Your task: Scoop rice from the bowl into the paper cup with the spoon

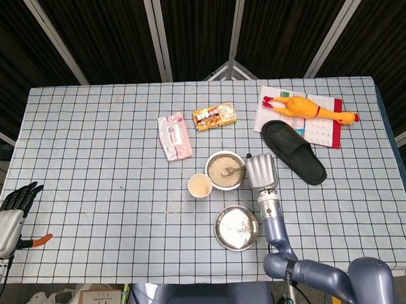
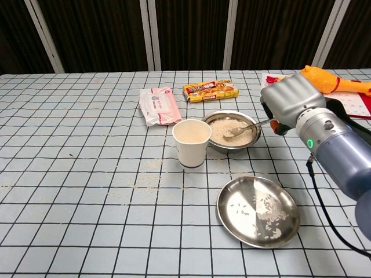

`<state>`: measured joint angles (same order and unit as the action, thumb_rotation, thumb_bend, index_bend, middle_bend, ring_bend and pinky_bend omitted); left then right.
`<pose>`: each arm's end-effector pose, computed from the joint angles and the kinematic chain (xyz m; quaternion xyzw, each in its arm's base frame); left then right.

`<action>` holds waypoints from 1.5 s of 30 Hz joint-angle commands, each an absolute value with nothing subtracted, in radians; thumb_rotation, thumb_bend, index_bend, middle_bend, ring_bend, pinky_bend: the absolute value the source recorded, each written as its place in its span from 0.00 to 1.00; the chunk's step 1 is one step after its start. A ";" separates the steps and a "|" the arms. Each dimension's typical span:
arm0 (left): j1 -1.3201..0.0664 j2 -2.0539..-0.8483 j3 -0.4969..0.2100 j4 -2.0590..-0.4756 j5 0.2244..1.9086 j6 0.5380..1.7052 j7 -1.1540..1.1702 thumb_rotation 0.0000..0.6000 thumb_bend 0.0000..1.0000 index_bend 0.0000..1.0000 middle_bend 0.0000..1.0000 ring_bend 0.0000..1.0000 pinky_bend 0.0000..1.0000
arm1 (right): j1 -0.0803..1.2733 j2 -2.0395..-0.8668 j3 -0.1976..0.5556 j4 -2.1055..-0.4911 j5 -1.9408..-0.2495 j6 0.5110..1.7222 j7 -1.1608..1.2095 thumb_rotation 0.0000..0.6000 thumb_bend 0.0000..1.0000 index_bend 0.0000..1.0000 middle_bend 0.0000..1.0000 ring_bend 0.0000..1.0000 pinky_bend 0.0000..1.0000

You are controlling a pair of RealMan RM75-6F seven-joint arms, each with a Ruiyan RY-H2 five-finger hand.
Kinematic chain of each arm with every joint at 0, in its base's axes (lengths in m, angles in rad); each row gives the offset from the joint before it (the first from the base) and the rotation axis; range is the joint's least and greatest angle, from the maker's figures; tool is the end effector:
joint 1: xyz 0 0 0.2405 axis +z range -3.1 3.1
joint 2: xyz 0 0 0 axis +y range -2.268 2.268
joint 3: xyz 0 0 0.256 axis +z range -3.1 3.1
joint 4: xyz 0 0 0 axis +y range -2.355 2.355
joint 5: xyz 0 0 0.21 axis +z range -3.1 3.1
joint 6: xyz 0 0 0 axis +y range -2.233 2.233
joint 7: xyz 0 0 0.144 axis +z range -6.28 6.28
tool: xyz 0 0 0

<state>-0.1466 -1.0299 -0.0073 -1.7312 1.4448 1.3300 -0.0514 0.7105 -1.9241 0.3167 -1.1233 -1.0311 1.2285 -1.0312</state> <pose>-0.3020 0.1866 0.1528 -0.6099 -0.4616 -0.3594 0.5346 -0.1519 -0.3599 -0.0552 0.6954 -0.2012 0.2333 0.6492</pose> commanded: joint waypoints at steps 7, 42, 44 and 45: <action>-0.148 -1.029 -0.007 -1.733 1.442 1.327 -0.051 1.00 0.00 0.00 0.00 0.00 0.00 | 0.703 -1.928 0.342 -1.153 -0.982 1.235 -1.005 1.00 0.56 0.64 0.89 1.00 1.00; -0.148 -1.029 -0.007 -1.735 1.436 1.325 -0.044 1.00 0.00 0.00 0.00 0.00 0.00 | 0.681 -1.880 0.387 -1.280 -0.951 1.304 -0.824 1.00 0.56 0.64 0.89 1.00 1.00; -0.148 -1.030 -0.007 -1.736 1.434 1.324 -0.040 1.00 0.00 0.00 0.00 0.00 0.00 | 0.677 -1.874 0.395 -1.303 -0.941 1.310 -0.814 1.00 0.56 0.64 0.89 1.00 1.00; -0.148 -1.030 -0.007 -1.737 1.433 1.324 -0.038 1.00 0.00 0.00 0.00 0.00 0.00 | 0.676 -1.872 0.399 -1.315 -0.938 1.314 -0.810 1.00 0.56 0.64 0.89 1.00 1.00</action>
<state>-0.1477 -1.0300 -0.0073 -1.7369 1.4329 1.3245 -0.0383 0.6795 -1.8769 0.3930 -1.3018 -0.9440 1.3079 -0.8171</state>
